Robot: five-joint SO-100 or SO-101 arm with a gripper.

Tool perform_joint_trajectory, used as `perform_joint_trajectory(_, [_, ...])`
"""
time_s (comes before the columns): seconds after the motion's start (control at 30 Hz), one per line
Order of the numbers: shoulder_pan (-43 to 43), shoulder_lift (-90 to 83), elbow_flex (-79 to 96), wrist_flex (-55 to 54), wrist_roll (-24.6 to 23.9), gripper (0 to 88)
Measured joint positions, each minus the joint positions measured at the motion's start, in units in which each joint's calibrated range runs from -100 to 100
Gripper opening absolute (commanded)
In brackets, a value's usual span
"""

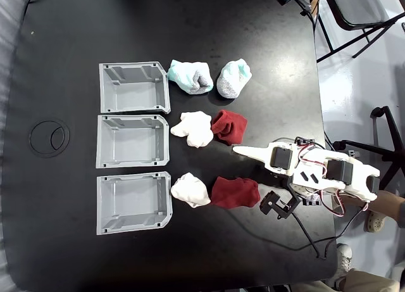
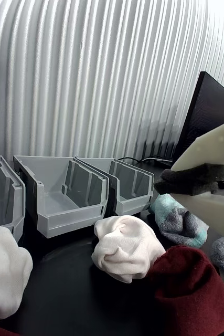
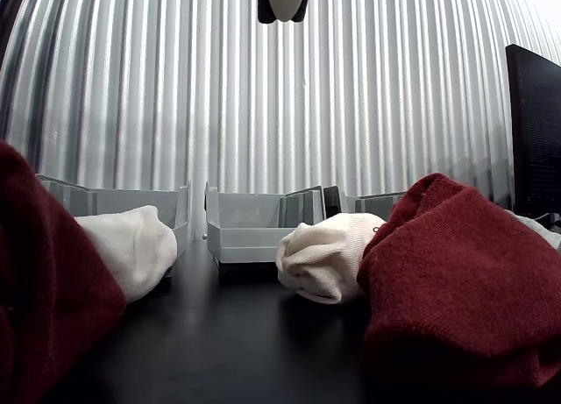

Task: Put the sock in the container

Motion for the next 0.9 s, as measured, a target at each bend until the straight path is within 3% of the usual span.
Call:
perform_joint_trajectory(0.2, [0.0,0.1,9.8,-0.3,0.0,1.4])
perform_joint_trajectory(0.9, [0.0,0.0,10.2,-0.3,0.0,1.4])
